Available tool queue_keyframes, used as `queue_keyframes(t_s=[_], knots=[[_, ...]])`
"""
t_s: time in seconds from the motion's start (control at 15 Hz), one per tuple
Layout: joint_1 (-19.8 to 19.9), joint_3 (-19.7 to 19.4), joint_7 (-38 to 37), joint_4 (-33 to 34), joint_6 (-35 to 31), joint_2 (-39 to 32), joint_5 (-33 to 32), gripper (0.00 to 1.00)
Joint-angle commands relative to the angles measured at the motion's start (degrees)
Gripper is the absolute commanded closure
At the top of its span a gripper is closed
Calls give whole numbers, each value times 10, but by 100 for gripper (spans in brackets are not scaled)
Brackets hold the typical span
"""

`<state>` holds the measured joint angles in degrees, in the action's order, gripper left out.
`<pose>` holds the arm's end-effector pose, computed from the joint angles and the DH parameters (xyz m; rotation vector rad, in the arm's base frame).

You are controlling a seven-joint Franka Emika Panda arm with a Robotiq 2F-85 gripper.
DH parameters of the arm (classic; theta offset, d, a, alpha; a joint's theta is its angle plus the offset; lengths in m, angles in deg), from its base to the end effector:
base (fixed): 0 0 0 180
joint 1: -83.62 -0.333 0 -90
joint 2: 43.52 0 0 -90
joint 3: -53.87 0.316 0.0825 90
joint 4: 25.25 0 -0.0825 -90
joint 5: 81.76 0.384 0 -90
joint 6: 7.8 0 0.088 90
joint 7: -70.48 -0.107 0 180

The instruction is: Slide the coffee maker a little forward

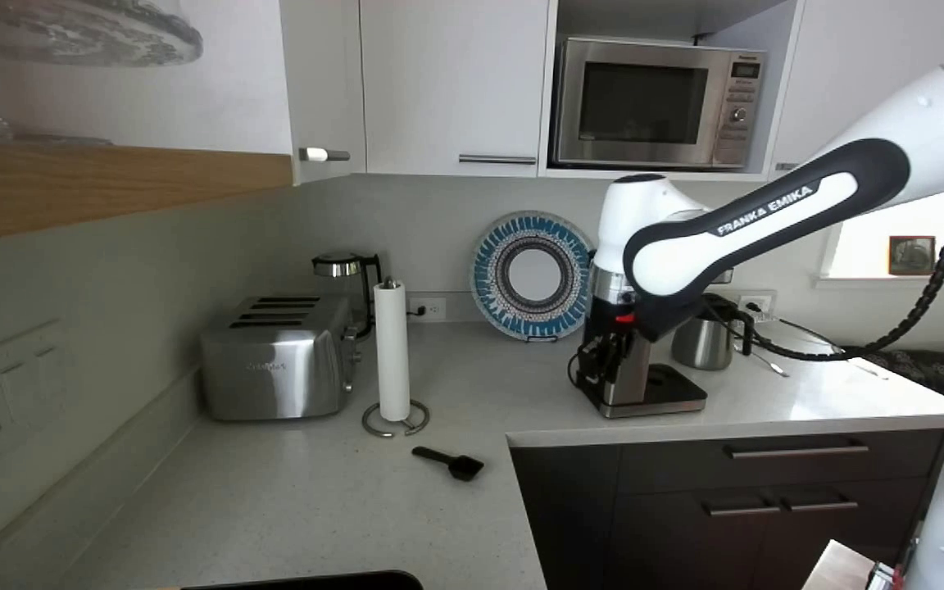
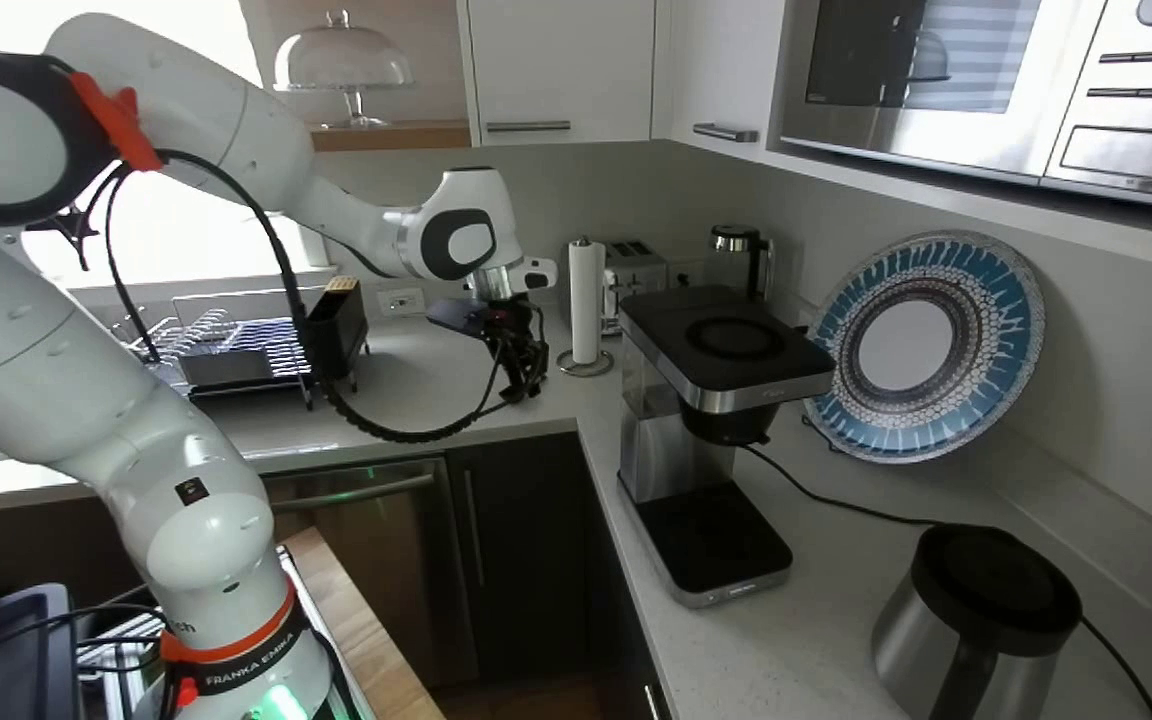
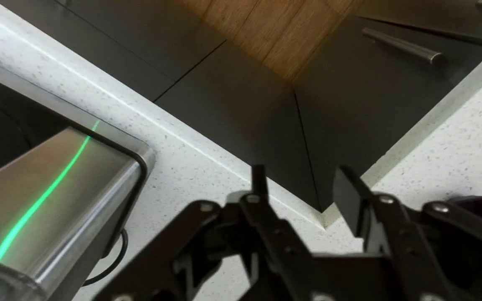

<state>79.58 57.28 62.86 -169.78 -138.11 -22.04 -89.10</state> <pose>0.4257 0.0527 0.4219 3.0250 0.1076 0.2126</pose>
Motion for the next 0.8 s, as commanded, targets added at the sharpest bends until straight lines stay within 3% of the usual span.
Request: queue_keyframes(t_s=[0.0,0.2,0.33,0.4,0.73], knots=[[6,-25,55,-28,46,98,32,22],[6,-48,75,-30,45,144,62,1],[-1,-64,96,-32,40,163,89,0],[15,-42,75,-13,40,132,64,3],[13,-52,89,-18,40,152,79,0]])
